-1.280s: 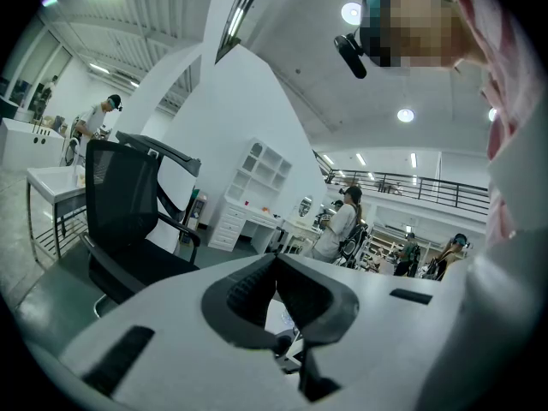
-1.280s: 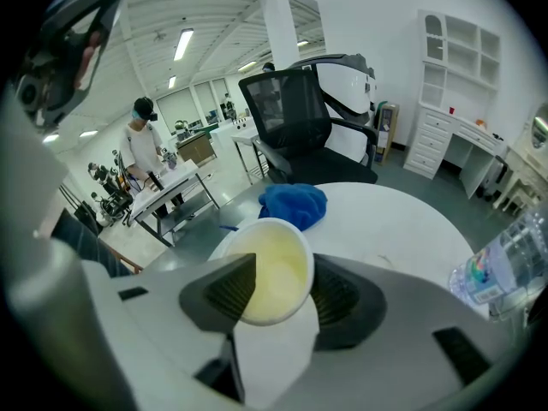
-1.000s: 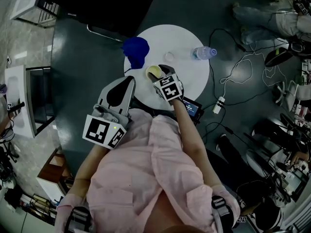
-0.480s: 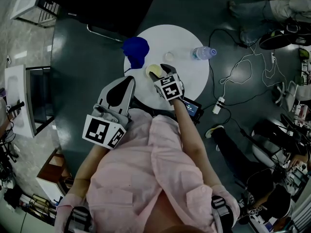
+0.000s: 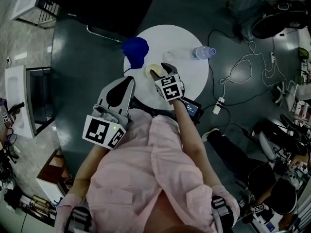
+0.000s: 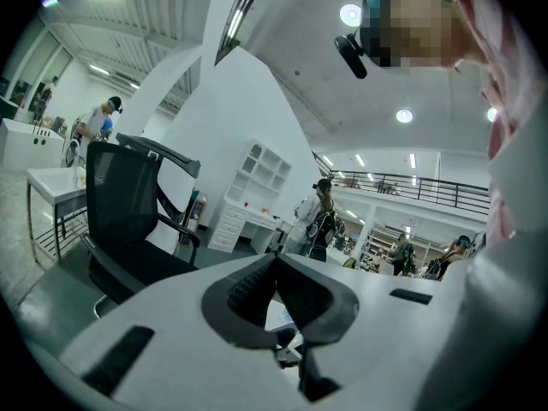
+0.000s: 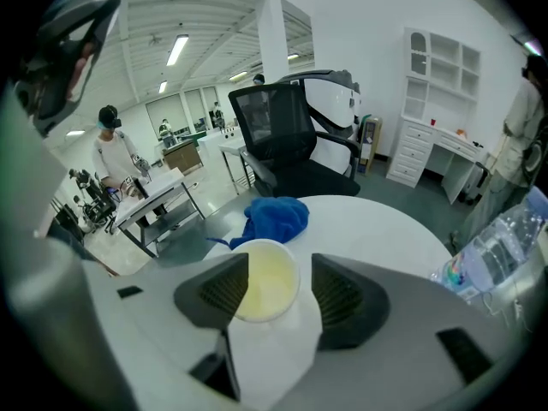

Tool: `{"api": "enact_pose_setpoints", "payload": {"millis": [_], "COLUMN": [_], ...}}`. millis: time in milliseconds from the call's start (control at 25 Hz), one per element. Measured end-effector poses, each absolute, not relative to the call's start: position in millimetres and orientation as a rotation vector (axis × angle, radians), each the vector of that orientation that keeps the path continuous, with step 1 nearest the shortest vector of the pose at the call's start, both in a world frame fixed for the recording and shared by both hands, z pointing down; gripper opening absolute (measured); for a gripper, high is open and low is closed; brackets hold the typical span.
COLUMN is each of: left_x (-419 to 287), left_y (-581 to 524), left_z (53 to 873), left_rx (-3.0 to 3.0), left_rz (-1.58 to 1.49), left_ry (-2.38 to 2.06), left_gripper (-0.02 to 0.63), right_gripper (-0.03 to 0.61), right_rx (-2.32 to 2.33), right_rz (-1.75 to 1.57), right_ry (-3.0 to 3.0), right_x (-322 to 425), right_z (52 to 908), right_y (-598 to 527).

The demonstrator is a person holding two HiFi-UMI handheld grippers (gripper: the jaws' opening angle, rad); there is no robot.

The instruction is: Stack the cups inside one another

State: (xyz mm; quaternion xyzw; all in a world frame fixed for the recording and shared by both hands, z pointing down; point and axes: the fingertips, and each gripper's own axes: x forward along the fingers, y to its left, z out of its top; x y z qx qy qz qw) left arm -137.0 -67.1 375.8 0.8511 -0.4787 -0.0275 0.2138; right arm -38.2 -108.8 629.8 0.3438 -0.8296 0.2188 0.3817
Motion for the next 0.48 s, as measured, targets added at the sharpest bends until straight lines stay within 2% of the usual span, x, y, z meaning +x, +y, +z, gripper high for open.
{"api": "enact_pose_setpoints", "payload": {"millis": [200,360,480], "left_x": [-135.1,-134.4,-135.4], "left_y": [-65.8,-63.7,-62.7], "left_z": [374.7,372.7,373.1], "left_rx": [2.373,2.376,2.37], "left_rz": [-0.073,-0.075,-0.08], "left_ry": [-1.318,-1.315,-1.321], "left_gripper": [0.018,0.018,0.018], "right_gripper": [0.224,0.104,0.063], "right_rx": [0.908,0.987,1.034], "right_rz": [0.541,0.507,0.489], "right_ry": [-2.127,-2.121,-2.13], "right_x": [-36.9,-30.0,-27.6], "right_z": [622.7,612.6,605.4], "right_y": [-111.1,-116.1,-120.7]}}
